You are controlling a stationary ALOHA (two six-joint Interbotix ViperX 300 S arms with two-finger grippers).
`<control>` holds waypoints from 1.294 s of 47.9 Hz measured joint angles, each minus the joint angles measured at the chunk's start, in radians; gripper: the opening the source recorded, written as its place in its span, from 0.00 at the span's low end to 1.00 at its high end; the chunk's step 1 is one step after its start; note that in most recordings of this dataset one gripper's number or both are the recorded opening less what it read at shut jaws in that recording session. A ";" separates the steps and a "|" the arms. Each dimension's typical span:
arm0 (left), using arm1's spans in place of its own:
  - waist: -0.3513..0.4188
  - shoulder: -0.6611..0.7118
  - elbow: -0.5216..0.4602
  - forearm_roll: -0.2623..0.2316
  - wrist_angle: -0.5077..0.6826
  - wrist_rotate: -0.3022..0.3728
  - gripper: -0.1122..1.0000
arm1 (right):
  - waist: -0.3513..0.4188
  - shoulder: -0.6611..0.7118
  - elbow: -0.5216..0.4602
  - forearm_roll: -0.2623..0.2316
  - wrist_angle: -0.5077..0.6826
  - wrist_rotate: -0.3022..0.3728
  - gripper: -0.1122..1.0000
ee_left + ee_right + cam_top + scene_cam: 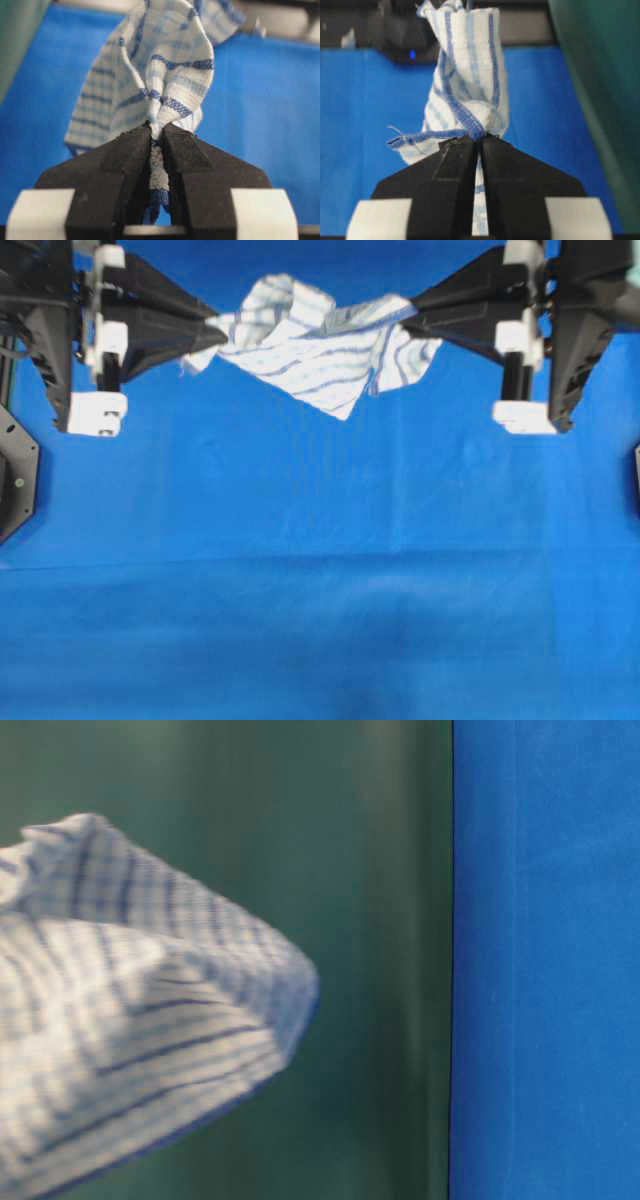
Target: Lift the towel with both arms.
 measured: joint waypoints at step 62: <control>-0.028 0.017 0.023 0.003 0.017 0.051 0.92 | -0.002 -0.021 0.049 -0.025 0.097 -0.006 0.71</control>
